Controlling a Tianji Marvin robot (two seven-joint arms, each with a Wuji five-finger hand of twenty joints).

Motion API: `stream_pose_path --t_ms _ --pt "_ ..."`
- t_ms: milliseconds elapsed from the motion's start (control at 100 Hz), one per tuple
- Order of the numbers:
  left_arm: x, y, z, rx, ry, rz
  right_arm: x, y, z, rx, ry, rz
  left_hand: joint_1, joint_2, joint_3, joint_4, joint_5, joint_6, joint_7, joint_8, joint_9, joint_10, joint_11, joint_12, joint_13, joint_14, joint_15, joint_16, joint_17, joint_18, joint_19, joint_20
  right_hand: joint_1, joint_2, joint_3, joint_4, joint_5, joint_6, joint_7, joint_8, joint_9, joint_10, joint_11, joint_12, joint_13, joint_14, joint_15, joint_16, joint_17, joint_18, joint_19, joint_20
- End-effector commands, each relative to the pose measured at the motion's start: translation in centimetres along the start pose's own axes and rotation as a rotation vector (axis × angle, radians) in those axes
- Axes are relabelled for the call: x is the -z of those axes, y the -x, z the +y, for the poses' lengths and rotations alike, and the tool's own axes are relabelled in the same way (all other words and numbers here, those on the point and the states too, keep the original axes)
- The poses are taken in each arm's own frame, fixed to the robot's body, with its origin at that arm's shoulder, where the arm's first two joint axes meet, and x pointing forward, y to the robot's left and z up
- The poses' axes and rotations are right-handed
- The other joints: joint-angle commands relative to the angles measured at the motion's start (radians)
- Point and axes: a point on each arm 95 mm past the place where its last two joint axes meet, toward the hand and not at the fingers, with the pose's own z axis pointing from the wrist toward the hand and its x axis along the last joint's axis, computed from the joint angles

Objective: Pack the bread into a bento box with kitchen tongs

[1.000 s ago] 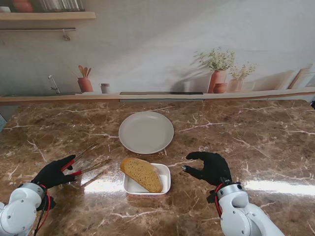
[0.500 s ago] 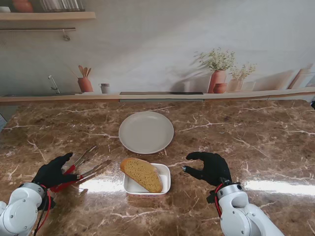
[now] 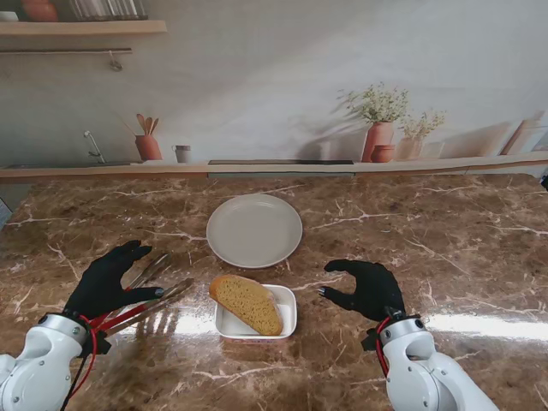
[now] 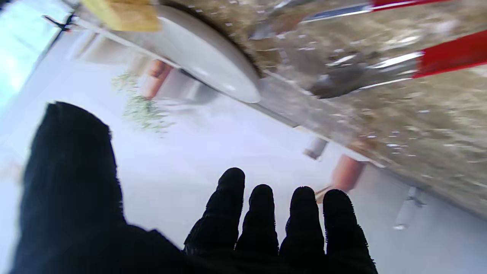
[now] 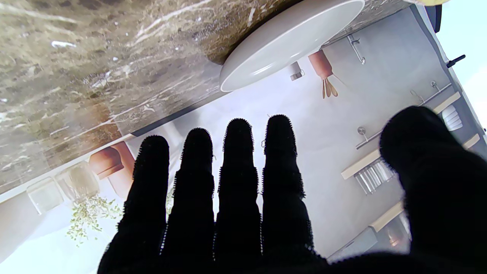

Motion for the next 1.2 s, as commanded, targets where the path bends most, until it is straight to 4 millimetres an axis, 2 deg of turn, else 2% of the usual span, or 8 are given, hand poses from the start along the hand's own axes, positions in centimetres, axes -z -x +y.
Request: stream_pose_path --t_ms 0,150,340,550,680,760,1190 --pt "0.1 -1.8 0.6 0.018 0.005 0.052 0.1 -0.1 0.2 -0.001 -0.008 0.005 -0.017 0.035 -0.046 0.026 0.015 -0.031 -0.001 0.01 -0.006 -0.04 0.01 0.0 0.001 -0.055 -0.045 -0.019 0.005 -0.055 -0.013 -0.015 -0.042 0.012 0.011 0.041 -0.038 0.001 -0.018 -0.008 -0.022 -0.003 -0.014 -0.019 0.022 -0.017 -0.005 0.007 0.004 -0.029 -0.012 -0.002" --pt "0.0 -4.3 1.2 0.039 0.006 0.138 -0.3 -0.3 0.9 0.004 0.006 0.019 -0.043 0.067 -0.049 0.033 0.02 -0.022 -0.015 0.003 0.002 -0.037 0.001 -0.005 0.006 -0.056 -0.053 -0.024 0.005 -0.06 -0.013 -0.023 -0.059 0.011 0.021 0.042 -0.044 0.002 -0.025 -0.01 -0.035 -0.002 -0.021 -0.032 0.019 -0.015 -0.01 0.003 0.003 -0.03 -0.014 -0.007" --pt "-0.6 -6.2 2.0 0.074 -0.002 0.191 -0.5 -0.5 1.6 0.011 0.018 0.032 -0.059 0.086 -0.048 0.04 0.036 -0.015 -0.019 0.0 0.02 -0.026 -0.005 -0.009 0.023 -0.04 -0.054 -0.025 0.007 -0.041 -0.001 -0.023 -0.083 0.013 0.034 0.043 -0.062 0.005 -0.037 -0.013 -0.061 -0.003 -0.027 -0.046 0.011 -0.012 -0.013 0.0 0.0 -0.031 -0.018 -0.012" --pt "-1.0 -7.7 2.8 0.11 -0.008 0.21 -0.4 -0.5 1.8 0.012 0.019 0.037 -0.083 0.149 -0.035 0.067 0.088 -0.004 0.005 0.014 0.085 -0.001 -0.006 -0.009 0.089 -0.008 -0.036 -0.017 -0.004 -0.017 0.129 0.034 -0.096 0.012 0.043 0.042 -0.067 0.006 -0.042 -0.013 -0.074 -0.002 -0.029 -0.056 0.005 -0.012 -0.015 -0.001 -0.002 -0.029 -0.021 -0.015" --pt "-1.1 -8.2 3.0 0.13 -0.018 0.197 -0.3 -0.6 1.8 0.005 0.013 0.039 -0.113 0.191 -0.034 0.072 0.139 -0.002 0.049 0.049 0.165 0.023 0.012 0.002 0.191 0.033 0.005 0.009 0.045 0.019 0.238 0.075 -0.109 0.018 0.046 0.042 -0.096 0.006 -0.059 -0.019 -0.11 -0.001 -0.045 -0.068 -0.009 -0.016 -0.021 -0.004 -0.008 -0.031 -0.026 -0.018" --pt "-1.3 -8.3 3.1 0.136 -0.033 0.193 -0.3 -0.8 1.8 0.006 0.015 0.047 -0.127 0.205 -0.037 0.071 0.154 -0.006 0.057 0.055 0.192 0.026 0.019 0.006 0.227 0.044 0.02 0.019 0.069 0.025 0.258 0.085 -0.118 0.022 0.049 0.043 -0.112 0.007 -0.074 -0.026 -0.128 -0.002 -0.056 -0.079 -0.015 -0.022 -0.027 -0.008 -0.008 -0.034 -0.03 -0.02" --pt "-1.1 -8.3 3.1 0.161 -0.049 0.181 -0.6 -1.4 1.6 -0.02 0.009 0.088 -0.142 0.232 -0.038 0.07 0.149 -0.013 0.04 0.053 0.185 0.013 0.006 0.002 0.208 0.015 -0.007 0.017 0.045 0.012 0.237 0.077 -0.169 0.062 0.045 0.048 -0.141 0.007 -0.111 -0.048 -0.17 -0.003 -0.072 -0.12 -0.046 -0.042 -0.051 -0.035 -0.013 -0.044 -0.052 -0.032"
